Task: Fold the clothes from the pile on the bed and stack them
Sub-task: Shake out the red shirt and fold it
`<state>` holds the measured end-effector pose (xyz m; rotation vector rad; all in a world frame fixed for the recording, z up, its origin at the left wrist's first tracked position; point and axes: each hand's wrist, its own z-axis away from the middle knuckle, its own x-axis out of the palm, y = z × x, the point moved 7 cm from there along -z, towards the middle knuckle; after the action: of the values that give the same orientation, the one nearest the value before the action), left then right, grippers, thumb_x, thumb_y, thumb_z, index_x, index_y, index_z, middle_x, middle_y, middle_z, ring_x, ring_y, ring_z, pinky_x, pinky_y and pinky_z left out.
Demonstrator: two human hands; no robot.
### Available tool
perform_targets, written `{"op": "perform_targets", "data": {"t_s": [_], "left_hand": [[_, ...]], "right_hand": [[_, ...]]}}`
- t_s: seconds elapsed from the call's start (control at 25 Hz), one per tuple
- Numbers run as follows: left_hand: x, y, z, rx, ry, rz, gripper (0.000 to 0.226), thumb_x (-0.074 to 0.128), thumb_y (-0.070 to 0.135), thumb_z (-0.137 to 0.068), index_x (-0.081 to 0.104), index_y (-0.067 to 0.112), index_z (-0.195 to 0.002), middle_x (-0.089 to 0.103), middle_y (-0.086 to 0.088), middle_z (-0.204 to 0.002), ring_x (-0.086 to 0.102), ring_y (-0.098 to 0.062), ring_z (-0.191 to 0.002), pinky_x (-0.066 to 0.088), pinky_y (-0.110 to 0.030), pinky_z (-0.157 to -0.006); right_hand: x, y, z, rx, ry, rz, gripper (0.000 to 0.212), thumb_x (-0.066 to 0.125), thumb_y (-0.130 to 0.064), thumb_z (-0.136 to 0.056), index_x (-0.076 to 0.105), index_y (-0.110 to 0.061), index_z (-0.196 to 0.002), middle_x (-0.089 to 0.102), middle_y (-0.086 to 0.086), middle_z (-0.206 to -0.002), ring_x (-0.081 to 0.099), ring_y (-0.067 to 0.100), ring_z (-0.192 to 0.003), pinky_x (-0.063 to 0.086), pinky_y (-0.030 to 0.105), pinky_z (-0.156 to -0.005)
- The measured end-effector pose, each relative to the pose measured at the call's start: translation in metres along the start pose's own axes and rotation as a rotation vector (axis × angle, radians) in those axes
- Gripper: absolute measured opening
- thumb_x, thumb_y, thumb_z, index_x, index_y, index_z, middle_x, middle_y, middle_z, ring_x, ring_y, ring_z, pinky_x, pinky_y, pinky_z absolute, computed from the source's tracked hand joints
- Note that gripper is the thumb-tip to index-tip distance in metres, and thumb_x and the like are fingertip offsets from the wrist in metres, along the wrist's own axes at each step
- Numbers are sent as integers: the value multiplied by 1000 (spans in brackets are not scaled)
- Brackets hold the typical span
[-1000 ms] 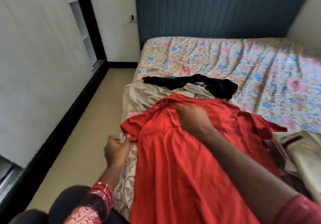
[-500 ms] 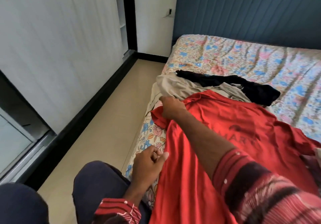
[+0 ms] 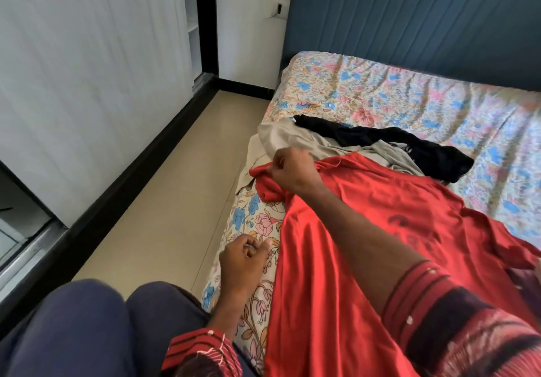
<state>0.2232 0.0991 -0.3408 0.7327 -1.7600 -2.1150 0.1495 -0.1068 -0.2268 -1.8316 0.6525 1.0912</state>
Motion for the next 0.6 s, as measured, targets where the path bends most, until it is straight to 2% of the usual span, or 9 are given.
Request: {"op": "perform_targets", "data": {"t_s": [0.08,0.12,0.2,0.24,0.32,0.4,0.48,0.56,0.6], "left_hand": [[8,4,3,53,-15,-156,30,80,43,-83,61,24,-70,61,5,-58,56,-7,-51,49,-31,-52],[12,7,7,84,-32,-263,34,79,52,-79,59,26,-71,59,7,-59,54,-7,-54,45,-29,-54],[20,13,15,150,-75,-467,39,75,63,-76,54,30,-77,55,11,-66,53,-9,-62,41,-29,-57],[24,15,18,179,-99,-528,38,72,63,-80,51,31,-81,54,13,-72,53,-9,-67,42,-30,-61],[30,18,24,208,-145,-564,29,62,55,-93,45,33,-86,53,13,-85,56,-11,-78,48,-33,-69],[34,19,28,234,-177,-524,20,50,48,-102,41,33,-94,52,12,-84,58,-16,-81,47,-36,-70],[36,25,32,240,-223,-366,16,48,45,-104,40,32,-97,54,10,-74,59,-17,-74,45,-35,-66],[44,38,43,280,-296,-182,12,55,41,-101,49,30,-98,65,10,-77,64,-10,-74,50,-35,-67],[52,48,52,324,-333,-139,11,58,40,-99,53,30,-99,68,11,-80,65,-7,-73,53,-36,-68]], "right_hand": [[27,3,15,17,-183,158,36,71,-40,-78,69,-17,-105,68,9,-104,65,30,-96,57,42,-82],[40,4,19,19,-263,204,43,72,-39,-81,66,-13,-113,65,12,-113,64,33,-103,55,43,-87],[51,3,19,17,-290,191,27,68,-27,-92,68,-7,-110,68,15,-111,67,35,-101,53,38,-83],[52,5,15,37,-258,142,19,65,-22,-95,70,-7,-105,71,12,-104,69,32,-94,53,37,-80],[45,11,10,124,-170,24,16,62,-20,-97,71,-11,-107,70,7,-99,64,27,-84,53,37,-79],[30,18,5,210,-55,-184,16,61,-19,-97,71,-13,-108,73,8,-101,66,27,-87,54,38,-82],[11,26,4,280,-6,-521,8,63,-15,-99,70,-12,-100,75,10,-94,71,26,-84,60,45,-84],[-25,44,11,331,62,-875,10,60,-12,-102,67,-15,-95,74,9,-86,69,22,-74,61,44,-75],[-47,57,18,360,119,-1015,11,59,-12,-104,66,-15,-96,71,8,-83,67,19,-69,59,39,-67]]}}
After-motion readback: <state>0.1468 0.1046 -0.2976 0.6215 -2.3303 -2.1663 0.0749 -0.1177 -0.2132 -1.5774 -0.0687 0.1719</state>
